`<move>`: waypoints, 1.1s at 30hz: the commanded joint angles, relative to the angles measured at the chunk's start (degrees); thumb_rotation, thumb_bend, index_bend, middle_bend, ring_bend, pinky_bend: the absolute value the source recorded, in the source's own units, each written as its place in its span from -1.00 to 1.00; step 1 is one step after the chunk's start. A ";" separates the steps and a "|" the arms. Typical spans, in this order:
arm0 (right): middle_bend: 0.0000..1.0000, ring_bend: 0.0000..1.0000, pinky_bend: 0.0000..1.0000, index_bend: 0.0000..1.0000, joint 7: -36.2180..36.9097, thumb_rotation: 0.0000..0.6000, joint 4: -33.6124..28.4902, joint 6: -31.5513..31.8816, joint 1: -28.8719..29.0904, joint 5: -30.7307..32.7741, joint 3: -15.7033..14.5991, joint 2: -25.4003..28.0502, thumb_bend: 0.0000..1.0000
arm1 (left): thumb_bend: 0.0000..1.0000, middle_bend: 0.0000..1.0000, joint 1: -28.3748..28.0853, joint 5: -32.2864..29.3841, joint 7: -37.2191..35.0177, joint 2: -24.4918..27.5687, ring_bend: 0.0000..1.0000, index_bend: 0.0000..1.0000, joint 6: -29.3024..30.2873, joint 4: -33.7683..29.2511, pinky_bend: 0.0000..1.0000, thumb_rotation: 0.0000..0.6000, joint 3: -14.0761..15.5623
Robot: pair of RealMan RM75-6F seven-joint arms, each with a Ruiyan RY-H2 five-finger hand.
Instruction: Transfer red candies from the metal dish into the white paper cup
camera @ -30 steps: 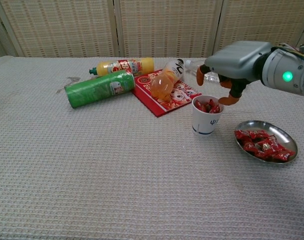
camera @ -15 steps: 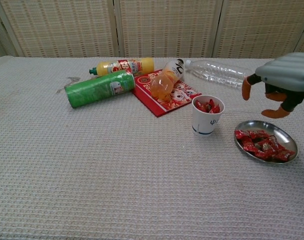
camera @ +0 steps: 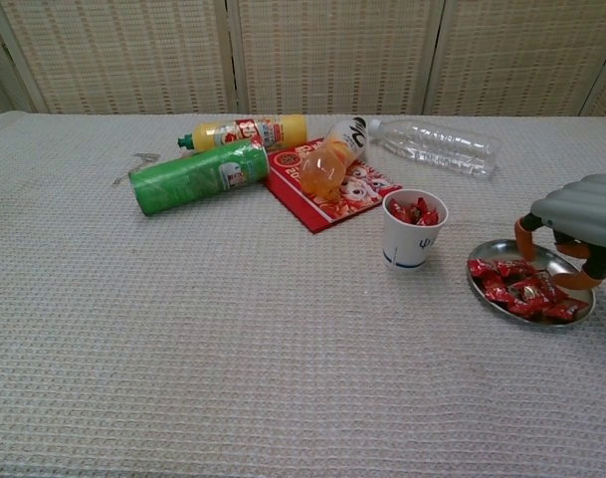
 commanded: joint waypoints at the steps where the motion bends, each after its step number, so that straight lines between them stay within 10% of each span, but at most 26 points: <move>1: 0.87 0.57 1.00 -0.14 1.04 1.00 2.43 -1.25 -0.10 0.07 1.21 -1.53 -0.44 | 0.01 -0.79 -0.08 -0.02 -0.13 -0.02 -0.88 -0.90 -0.15 0.09 -0.42 1.00 0.00; 22: 0.87 0.61 1.00 -0.10 2.73 1.00 6.49 -5.48 0.09 -1.02 3.92 -4.55 -0.44 | 0.01 -0.79 -0.29 -0.38 -0.96 0.11 -0.88 -0.90 -0.78 0.74 -0.42 1.00 -0.01; 33: 0.87 0.68 1.00 0.26 0.73 1.00 8.18 -4.95 -0.09 -1.18 4.07 -6.46 -0.44 | 0.01 -0.79 -0.08 -0.23 -1.52 0.31 -0.88 -0.90 -0.38 0.80 -0.42 1.00 0.02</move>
